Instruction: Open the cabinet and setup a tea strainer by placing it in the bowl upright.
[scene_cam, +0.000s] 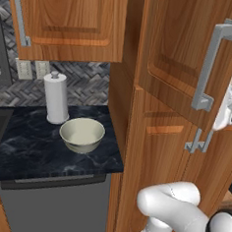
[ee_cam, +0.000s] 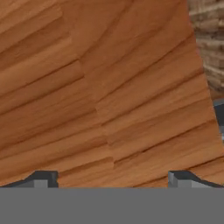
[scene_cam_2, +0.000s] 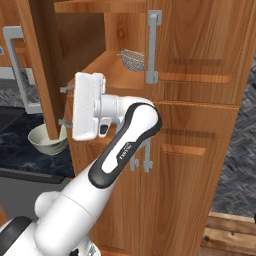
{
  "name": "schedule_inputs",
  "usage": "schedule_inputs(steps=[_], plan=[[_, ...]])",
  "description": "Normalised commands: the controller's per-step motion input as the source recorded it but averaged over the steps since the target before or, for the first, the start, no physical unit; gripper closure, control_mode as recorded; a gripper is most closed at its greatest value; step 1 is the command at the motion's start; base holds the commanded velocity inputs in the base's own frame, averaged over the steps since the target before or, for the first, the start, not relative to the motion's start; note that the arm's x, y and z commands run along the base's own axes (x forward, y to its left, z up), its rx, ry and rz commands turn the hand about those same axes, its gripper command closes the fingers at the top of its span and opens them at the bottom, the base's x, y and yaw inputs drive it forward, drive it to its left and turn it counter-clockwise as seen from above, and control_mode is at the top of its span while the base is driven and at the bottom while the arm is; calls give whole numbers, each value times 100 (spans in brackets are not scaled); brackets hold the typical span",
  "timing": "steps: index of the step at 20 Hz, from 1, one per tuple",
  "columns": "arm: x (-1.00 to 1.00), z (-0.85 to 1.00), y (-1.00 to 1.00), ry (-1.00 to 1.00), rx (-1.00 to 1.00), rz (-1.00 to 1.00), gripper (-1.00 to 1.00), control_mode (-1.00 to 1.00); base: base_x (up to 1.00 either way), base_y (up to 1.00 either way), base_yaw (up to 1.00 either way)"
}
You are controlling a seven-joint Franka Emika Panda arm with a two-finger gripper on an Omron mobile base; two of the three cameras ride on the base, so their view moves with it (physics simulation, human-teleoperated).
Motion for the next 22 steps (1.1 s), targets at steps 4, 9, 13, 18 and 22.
schedule_inputs(steps=[4, 9, 13, 18, 22], plan=[[-1, 0, 67, 0, -5, 6, -100, -100, 0, 0, 0], [-12, 0, 75, 0, -7, 3, -100, -100, 0, 0, 0], [-12, 0, 58, 0, -5, 1, -100, -100, 0, 0, 0], [-2, 0, 34, 0, -2, 0, -100, -100, 0, 0, 0], [-3, 0, 38, 0, -1, 0, -100, -100, 0, 0, 0]])
